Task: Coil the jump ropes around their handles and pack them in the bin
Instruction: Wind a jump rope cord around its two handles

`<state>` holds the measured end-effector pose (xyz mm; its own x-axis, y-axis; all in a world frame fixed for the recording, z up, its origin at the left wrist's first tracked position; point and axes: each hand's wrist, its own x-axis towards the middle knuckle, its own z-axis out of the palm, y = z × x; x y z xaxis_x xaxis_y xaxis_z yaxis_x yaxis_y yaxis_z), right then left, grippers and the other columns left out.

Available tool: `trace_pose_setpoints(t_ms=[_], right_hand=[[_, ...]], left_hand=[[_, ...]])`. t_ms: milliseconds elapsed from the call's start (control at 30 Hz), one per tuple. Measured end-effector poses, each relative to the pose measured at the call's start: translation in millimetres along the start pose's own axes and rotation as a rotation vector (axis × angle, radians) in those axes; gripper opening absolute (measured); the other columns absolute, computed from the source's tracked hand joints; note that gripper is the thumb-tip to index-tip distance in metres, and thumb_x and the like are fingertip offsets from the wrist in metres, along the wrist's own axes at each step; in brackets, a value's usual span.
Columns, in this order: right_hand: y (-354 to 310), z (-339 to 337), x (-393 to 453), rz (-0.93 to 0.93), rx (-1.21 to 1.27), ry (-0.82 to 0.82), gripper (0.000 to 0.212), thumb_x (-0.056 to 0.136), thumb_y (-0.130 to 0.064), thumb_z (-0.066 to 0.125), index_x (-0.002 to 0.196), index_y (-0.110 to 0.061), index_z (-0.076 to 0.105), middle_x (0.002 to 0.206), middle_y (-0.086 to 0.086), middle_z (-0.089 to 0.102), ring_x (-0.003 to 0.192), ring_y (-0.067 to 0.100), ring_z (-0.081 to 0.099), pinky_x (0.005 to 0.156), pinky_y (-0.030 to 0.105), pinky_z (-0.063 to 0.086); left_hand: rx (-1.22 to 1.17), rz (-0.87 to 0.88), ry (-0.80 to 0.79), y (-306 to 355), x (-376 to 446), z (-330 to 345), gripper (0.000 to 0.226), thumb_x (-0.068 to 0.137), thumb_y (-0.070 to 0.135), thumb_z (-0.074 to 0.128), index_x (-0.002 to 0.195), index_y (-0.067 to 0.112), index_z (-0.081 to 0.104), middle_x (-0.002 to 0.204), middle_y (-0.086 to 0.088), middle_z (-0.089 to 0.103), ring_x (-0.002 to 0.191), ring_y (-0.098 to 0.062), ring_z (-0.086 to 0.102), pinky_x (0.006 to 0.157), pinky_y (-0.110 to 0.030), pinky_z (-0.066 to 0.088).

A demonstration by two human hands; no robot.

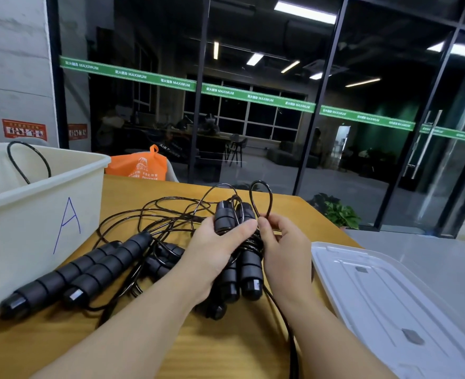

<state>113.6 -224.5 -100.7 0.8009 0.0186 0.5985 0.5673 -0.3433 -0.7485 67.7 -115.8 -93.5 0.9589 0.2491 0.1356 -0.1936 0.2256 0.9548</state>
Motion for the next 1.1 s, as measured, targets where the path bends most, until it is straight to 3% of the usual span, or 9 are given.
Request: trace_pose_setpoints(t_ms=[167, 333, 433, 500, 567, 667, 800, 933, 1100], right_hand=[[-4, 0, -2, 0.010, 0.085, -0.024, 0.005, 0.095, -0.025, 0.059, 0.094, -0.028, 0.063, 0.089, -0.011, 0.065, 0.078, 0.005, 0.061, 0.066, 0.012, 0.047], [-5, -3, -1, 0.022, 0.166, -0.048, 0.017, 0.090, -0.025, 0.066, 0.090, -0.038, 0.054, 0.083, -0.008, 0.060, 0.075, 0.021, 0.063, 0.069, 0.040, 0.058], [-5, -6, 2, -0.002, 0.105, -0.025, 0.020, 0.094, -0.018, 0.060, 0.093, -0.037, 0.053, 0.080, -0.012, 0.058, 0.071, 0.008, 0.058, 0.066, 0.024, 0.051], [-5, -6, 4, 0.017, 0.078, -0.011, 0.022, 0.097, -0.014, 0.054, 0.100, -0.035, 0.049, 0.086, -0.015, 0.059, 0.077, 0.002, 0.058, 0.069, 0.018, 0.045], [-4, -6, 7, 0.079, 0.105, -0.017, 0.031, 0.099, -0.009, 0.046, 0.123, -0.029, 0.043, 0.094, -0.013, 0.058, 0.082, 0.007, 0.063, 0.071, 0.025, 0.051], [-2, -6, 11, 0.227, 0.268, -0.037, 0.055, 0.101, -0.004, 0.041, 0.149, -0.017, 0.019, 0.098, -0.007, 0.062, 0.075, 0.009, 0.066, 0.069, 0.023, 0.055], [-5, -10, 11, 0.446, 0.614, -0.018, 0.049, 0.100, 0.003, 0.041, 0.143, -0.019, 0.032, 0.098, 0.006, 0.065, 0.067, 0.011, 0.067, 0.071, 0.028, 0.056], [-8, -14, 16, 0.631, 1.089, -0.066, 0.038, 0.098, 0.006, 0.035, 0.126, -0.012, 0.054, 0.085, 0.006, 0.051, 0.046, 0.008, 0.040, 0.058, 0.027, 0.046], [-11, -22, 19, 0.628, 1.149, -0.219, 0.042, 0.101, -0.034, 0.030, 0.119, -0.009, 0.059, 0.064, -0.003, 0.034, 0.053, 0.009, 0.026, 0.059, 0.026, 0.028]], left_hand=[[-0.008, 0.049, 0.101, -1, 0, 1, 0.019, 0.084, 0.023, 0.069, 0.101, 0.017, 0.065, 0.090, -0.009, 0.072, 0.075, -0.023, 0.072, 0.061, -0.036, 0.059], [0.057, 0.079, 0.157, 0, -1, 2, 0.009, 0.084, 0.024, 0.068, 0.091, 0.020, 0.067, 0.085, -0.009, 0.072, 0.074, -0.027, 0.071, 0.059, -0.037, 0.060], [0.084, 0.072, 0.166, -1, 1, 2, 0.010, 0.085, 0.029, 0.066, 0.092, 0.023, 0.068, 0.086, -0.007, 0.072, 0.076, -0.026, 0.071, 0.062, -0.039, 0.060], [0.106, 0.092, 0.181, -2, 0, 4, 0.013, 0.087, 0.034, 0.063, 0.092, 0.024, 0.069, 0.085, -0.005, 0.072, 0.074, -0.022, 0.070, 0.060, -0.035, 0.059], [0.142, 0.113, 0.211, -1, -2, 6, 0.019, 0.089, 0.039, 0.058, 0.086, 0.025, 0.070, 0.082, -0.004, 0.072, 0.074, -0.020, 0.070, 0.061, -0.035, 0.060], [0.141, 0.081, 0.253, -1, -1, 7, 0.031, 0.089, 0.045, 0.054, 0.079, 0.019, 0.069, 0.081, -0.007, 0.072, 0.081, -0.025, 0.069, 0.075, -0.043, 0.058], [0.091, 0.035, 0.257, -2, 2, 4, 0.032, 0.089, 0.038, 0.054, 0.071, 0.013, 0.061, 0.068, -0.005, 0.061, 0.069, -0.025, 0.062, 0.066, -0.037, 0.054], [0.088, 0.025, 0.225, -1, 1, 2, 0.024, 0.088, 0.031, 0.055, 0.076, 0.011, 0.061, 0.066, -0.004, 0.060, 0.064, -0.023, 0.062, 0.061, -0.035, 0.056], [0.152, 0.075, 0.207, 0, -2, 2, 0.025, 0.088, 0.029, 0.053, 0.078, 0.008, 0.061, 0.064, -0.001, 0.059, 0.065, -0.022, 0.060, 0.066, -0.043, 0.058]])
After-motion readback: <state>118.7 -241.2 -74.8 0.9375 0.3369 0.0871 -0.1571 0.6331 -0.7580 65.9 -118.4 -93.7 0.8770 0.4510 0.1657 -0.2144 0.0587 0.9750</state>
